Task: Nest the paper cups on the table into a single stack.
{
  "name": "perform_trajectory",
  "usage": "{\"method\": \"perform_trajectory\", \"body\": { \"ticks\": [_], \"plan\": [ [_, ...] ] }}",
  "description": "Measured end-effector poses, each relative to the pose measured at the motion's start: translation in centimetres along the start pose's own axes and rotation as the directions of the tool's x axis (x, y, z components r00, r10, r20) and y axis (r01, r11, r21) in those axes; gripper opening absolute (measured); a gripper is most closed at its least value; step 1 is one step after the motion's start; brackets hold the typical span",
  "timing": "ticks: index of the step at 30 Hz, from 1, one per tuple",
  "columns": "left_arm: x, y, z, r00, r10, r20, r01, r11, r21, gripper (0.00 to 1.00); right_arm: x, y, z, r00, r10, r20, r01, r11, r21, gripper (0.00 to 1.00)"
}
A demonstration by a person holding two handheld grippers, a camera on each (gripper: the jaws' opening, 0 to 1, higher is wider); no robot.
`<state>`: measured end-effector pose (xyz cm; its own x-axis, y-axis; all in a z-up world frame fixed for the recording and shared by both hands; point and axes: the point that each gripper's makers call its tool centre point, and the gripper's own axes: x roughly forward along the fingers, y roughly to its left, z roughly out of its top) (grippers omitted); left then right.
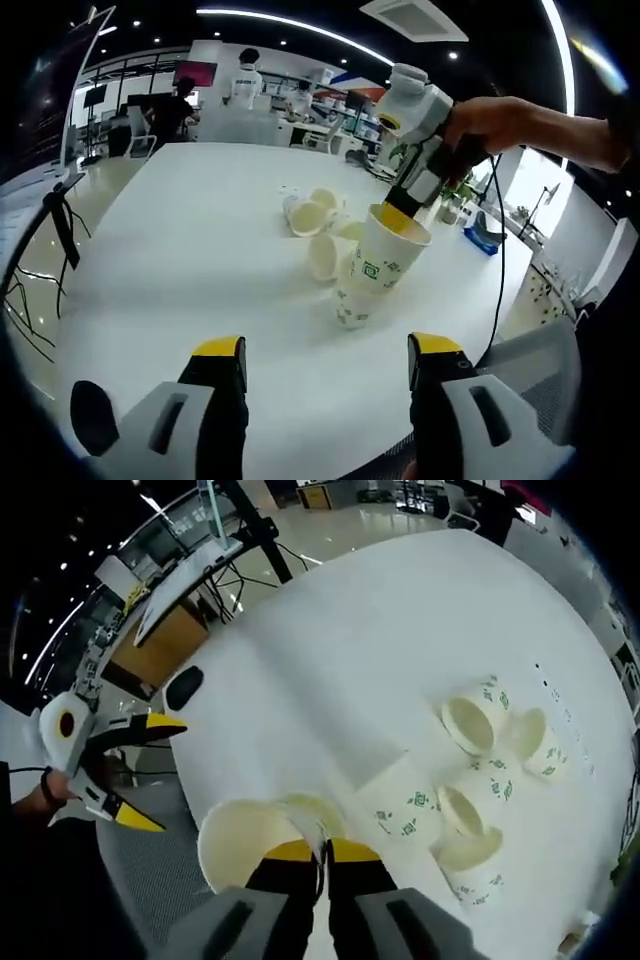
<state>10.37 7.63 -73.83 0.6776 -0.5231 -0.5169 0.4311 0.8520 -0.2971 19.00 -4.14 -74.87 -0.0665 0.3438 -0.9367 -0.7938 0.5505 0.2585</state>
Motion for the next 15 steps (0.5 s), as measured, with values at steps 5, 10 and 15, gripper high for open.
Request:
{"method": "perform_trajectory", "body": {
  "ticks": [5,10,15],
  "plan": [
    [0.02,-0.01,-0.06,1.000,0.000,-0.001,0.000,1.000,0.000,0.64,0.37,-0.28,-0.25,1.000,-0.005,-0.006,0.005,1.000,0.004,0.00],
    [0.09,0.16,-0.24,1.000,0.001,-0.004,-0.001,1.000,0.001,0.64,0.43,-0.30,-0.39,1.000,-0.006,-0.006,0.006,1.000,0.014,0.00],
    [-0.01,0.18,-0.34,1.000,0.002,-0.005,-0.002,1.000,0.000,0.64,0.53,-0.24,-0.40,1.000,-0.005,-0.005,0.005,1.000,0.014,0.02]
  ]
}}
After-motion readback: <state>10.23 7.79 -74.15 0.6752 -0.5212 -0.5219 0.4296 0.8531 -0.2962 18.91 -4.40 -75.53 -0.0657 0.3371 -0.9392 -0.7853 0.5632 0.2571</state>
